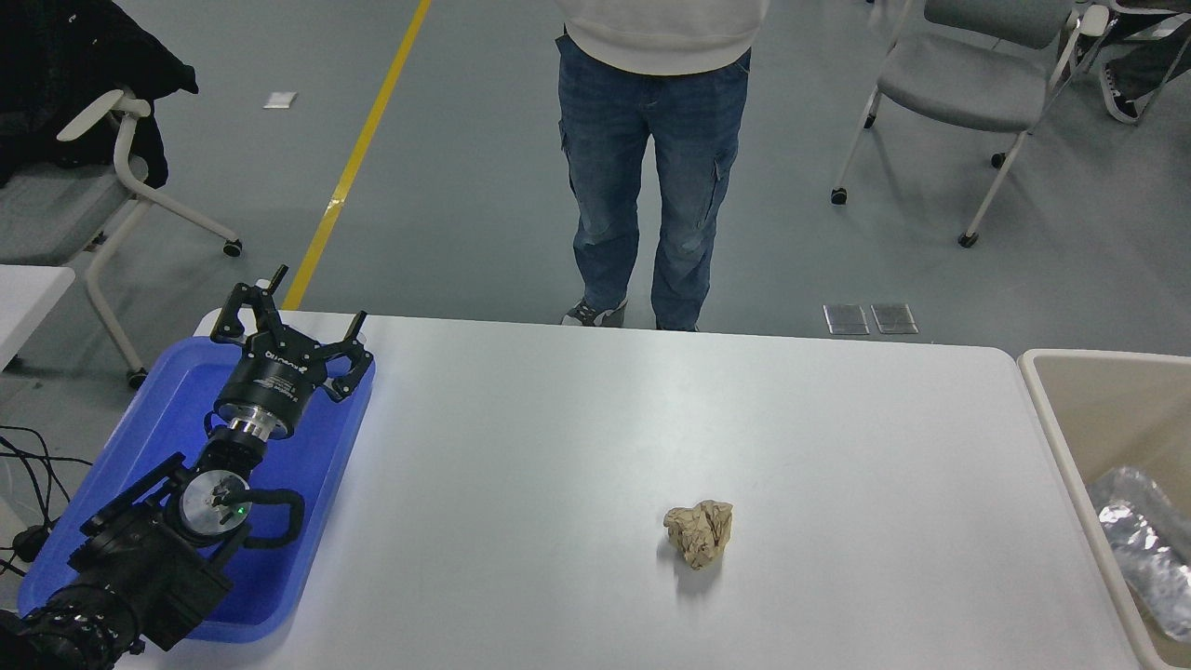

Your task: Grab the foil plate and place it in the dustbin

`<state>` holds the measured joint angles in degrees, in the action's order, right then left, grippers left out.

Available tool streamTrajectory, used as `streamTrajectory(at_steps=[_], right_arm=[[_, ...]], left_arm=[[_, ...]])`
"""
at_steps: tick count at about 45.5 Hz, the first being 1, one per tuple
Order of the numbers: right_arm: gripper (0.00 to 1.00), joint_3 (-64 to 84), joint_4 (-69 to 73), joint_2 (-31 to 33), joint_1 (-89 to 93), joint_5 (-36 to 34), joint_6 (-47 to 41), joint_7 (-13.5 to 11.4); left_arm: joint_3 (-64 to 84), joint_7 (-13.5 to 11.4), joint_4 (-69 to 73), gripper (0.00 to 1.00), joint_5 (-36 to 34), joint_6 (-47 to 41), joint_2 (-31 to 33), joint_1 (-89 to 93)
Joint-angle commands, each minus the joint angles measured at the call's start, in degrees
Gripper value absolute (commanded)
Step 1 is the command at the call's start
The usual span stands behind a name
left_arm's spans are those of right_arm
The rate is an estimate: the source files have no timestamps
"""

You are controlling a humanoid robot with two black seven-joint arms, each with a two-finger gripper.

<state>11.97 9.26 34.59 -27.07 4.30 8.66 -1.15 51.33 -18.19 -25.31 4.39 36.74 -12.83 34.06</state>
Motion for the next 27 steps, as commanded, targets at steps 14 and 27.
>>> streamTrajectory(at_steps=[14,27], right_arm=[[0.99,0.5,2.1,0.9,-1.8,0.3,0.0,0.0],[0.99,12.4,27.0,13.9,-10.4,5.6,-0.5,0.0]], left_arm=[[0.0,0.0,0.0,1.0,0.0,0.0,0.0,0.0],[0.1,0.0,0.0,1.0,0.0,0.0,0.0,0.0]])
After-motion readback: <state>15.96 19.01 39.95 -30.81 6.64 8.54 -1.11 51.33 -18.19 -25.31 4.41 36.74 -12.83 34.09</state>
